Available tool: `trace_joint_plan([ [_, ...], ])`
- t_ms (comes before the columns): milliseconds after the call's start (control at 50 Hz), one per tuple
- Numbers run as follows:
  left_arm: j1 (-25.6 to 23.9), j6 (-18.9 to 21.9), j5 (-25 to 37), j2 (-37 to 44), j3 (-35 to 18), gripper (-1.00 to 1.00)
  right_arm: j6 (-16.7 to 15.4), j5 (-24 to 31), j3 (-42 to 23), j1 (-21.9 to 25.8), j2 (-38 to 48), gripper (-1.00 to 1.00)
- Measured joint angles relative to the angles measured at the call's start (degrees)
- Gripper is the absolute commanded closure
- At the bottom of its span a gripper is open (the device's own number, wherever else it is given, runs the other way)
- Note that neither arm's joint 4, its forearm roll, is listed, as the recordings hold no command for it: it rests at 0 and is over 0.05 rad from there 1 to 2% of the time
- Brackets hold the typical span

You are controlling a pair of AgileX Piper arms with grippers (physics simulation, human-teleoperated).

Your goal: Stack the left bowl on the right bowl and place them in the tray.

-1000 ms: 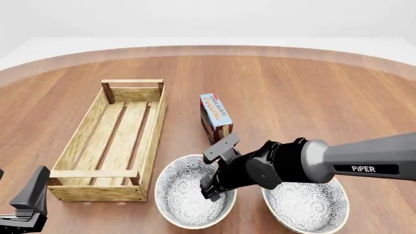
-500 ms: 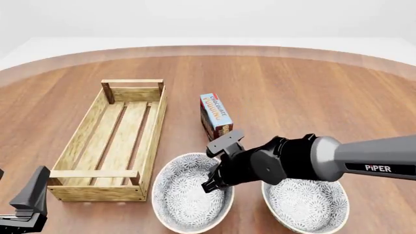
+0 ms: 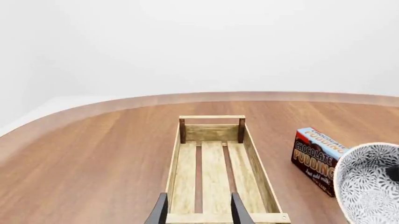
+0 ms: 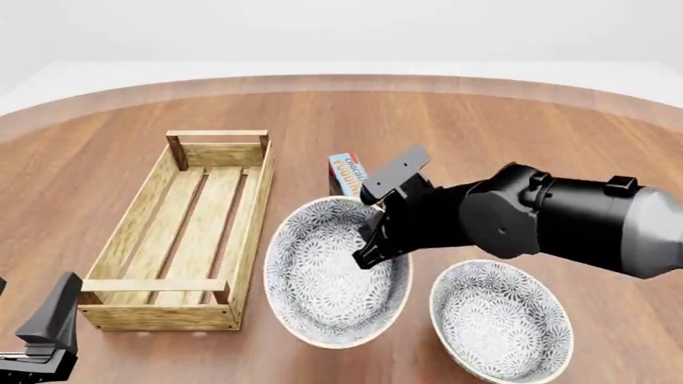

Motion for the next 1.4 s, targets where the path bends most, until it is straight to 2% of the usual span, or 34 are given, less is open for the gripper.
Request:
trace_joint_plan([
  [400,0.00,0.00,0.00,0.00,0.00,-1.00,-2.13,7.62,-3.03,-5.89,-12.23,1.00],
  [700,0.00,0.00,0.00,0.00,0.00,-1.00,-1.54,10.81,-2.00,-10.74,-19.33,1.00],
  [980,0.00,0.00,0.00,0.00,0.00,-1.00,4.35,10.54,2.06,-13.96,-25.76,1.00],
  [1400,0.00,0.00,0.00,0.00,0.00,-1.00,13.72,7.10,14.10,-20.37,-36.88,1.00],
])
